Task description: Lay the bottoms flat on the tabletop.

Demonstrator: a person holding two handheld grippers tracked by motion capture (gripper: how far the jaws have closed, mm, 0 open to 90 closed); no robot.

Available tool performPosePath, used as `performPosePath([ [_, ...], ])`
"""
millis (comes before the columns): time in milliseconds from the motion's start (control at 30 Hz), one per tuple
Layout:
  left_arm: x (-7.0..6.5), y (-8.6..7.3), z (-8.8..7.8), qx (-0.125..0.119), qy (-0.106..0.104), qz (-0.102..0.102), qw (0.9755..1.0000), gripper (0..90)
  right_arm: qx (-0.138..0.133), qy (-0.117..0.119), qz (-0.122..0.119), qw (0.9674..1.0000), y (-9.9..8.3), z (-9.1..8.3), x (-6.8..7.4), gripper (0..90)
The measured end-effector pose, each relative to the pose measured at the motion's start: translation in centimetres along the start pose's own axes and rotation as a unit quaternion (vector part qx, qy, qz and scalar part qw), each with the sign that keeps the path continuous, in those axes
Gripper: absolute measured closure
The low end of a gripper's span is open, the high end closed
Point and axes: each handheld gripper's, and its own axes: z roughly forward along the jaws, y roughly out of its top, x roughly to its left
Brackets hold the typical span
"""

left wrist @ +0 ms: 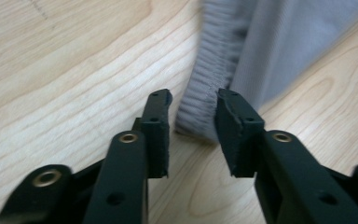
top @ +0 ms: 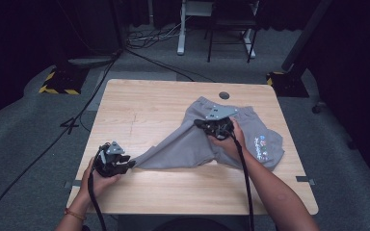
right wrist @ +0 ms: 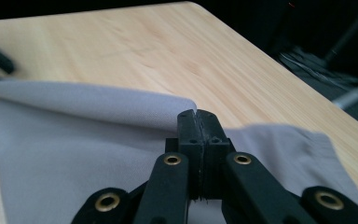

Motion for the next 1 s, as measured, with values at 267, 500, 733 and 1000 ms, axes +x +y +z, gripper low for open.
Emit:
performPosePath([
  [267,-0.6,1.2,0.4,-0.018,0.005,0.027,0.9995,34.4,0.048,-0.061,0.061,0.9951,-2.5,1.3,-4.2,89.2],
  [500,-2.0,3.4,2.5,-0.008,0.01,0.064,0.9979,28.2,0.096,-0.104,0.084,0.9863,-4.5,1.8,-6.5,73.2],
  [733,-1.7,3.1,2.7,0.004,0.006,0.065,0.9978,27.2,0.074,-0.062,0.062,0.9934,-2.9,0.7,-4.5,54.2],
  [1000,-0.5,1.3,2.4,-0.002,-0.001,0.038,0.9993,24.1,0.077,0.067,-0.017,0.9946,-0.8,2.7,2.0,54.1],
])
